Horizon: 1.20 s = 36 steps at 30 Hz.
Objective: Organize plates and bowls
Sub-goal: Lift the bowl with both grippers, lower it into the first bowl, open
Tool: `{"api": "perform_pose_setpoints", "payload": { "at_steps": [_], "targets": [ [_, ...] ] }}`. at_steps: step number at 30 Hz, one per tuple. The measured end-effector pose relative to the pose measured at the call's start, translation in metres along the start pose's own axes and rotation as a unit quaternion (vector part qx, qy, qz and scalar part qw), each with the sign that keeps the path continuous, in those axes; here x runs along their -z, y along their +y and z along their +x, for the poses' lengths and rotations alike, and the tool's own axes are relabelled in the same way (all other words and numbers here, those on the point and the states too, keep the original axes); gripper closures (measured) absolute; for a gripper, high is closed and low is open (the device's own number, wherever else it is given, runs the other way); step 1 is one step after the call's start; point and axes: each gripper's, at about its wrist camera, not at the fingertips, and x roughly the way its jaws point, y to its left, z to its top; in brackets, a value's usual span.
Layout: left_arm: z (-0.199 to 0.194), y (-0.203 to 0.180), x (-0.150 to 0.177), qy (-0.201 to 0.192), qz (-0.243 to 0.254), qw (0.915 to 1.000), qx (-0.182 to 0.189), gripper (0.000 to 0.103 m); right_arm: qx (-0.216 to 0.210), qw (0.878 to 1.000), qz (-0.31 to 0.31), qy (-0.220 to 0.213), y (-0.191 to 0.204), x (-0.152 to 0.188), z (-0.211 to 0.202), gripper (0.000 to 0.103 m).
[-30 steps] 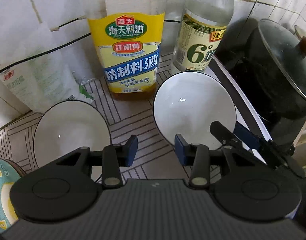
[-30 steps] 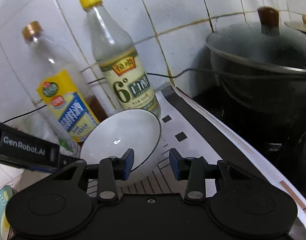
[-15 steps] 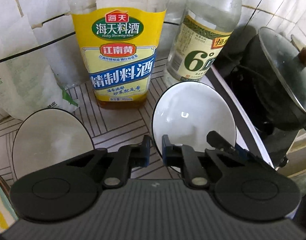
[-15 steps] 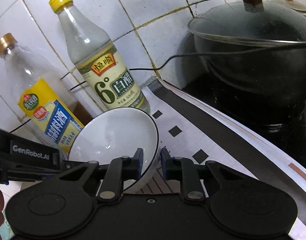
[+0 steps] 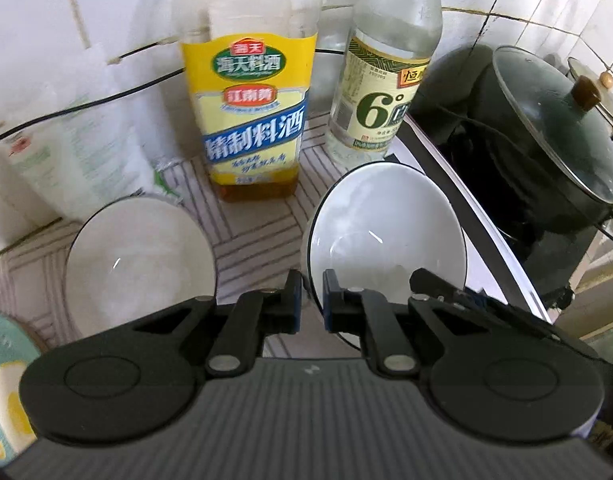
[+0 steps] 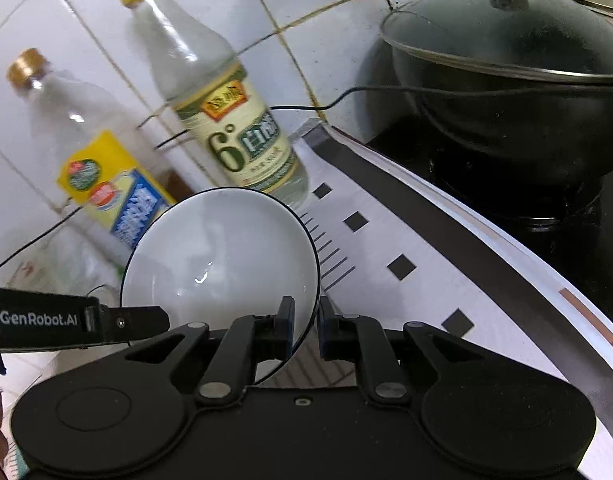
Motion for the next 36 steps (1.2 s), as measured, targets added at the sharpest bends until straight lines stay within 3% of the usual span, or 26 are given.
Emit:
{"api": "perform_pose_setpoints", "payload": {
  "at_steps": [12,24,30,36],
  "targets": [
    [-0.076,0.007,0.041,-0.006,-0.026,0.9996,-0.004,0.093,-0.05,0.997,-0.053,-0.006,0.027,0.001,-0.072,0.088],
    [-0.147,0.018,0.096,-0.009,-0.062,0.9978,-0.021,0.092,-0.109,0.986,-0.126,0.01,0.054,0.023,-0.129,0.088],
    [-0.156,0.02,0.125,-0.001,-0.082,0.9961,-0.033,0.091,-0.13,0.979,-0.153,0.034,0.057,0.04,-0.136,0.088],
    [-0.141,0.03,0.15,0.03,-0.108,0.9929,-0.04,0.091,-0.137,0.972,-0.179,0.064,0.058,0.062,-0.12,0.088]
  ]
}}
